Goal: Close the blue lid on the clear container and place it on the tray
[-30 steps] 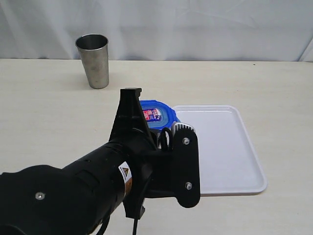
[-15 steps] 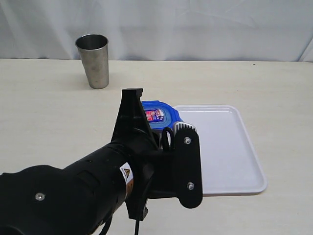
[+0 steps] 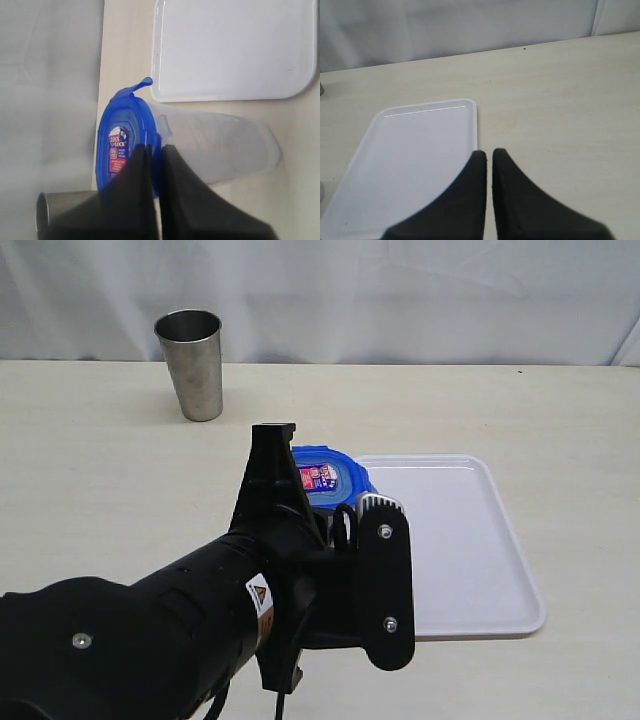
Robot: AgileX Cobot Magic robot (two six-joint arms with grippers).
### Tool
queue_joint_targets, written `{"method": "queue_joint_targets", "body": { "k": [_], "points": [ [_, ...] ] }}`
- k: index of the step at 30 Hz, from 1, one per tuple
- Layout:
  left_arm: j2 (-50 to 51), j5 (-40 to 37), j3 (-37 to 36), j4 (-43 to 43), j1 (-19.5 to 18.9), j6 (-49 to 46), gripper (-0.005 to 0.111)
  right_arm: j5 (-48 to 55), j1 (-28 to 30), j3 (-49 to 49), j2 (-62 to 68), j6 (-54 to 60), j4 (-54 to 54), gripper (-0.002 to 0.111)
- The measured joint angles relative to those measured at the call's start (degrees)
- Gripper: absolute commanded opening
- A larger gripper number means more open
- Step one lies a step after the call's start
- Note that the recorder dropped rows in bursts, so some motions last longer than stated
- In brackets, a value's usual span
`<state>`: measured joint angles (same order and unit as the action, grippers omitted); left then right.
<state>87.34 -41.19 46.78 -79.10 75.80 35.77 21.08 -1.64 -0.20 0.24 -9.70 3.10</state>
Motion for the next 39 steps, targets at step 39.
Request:
{"method": "queue_joint_targets", "body": {
  "k": [39],
  "points": [
    [0.0, 0.0, 0.0, 0.3, 0.0, -1.6, 0.000, 0.0, 0.0, 0.0, 0.0, 0.0, 0.0, 0.004]
  ]
}}
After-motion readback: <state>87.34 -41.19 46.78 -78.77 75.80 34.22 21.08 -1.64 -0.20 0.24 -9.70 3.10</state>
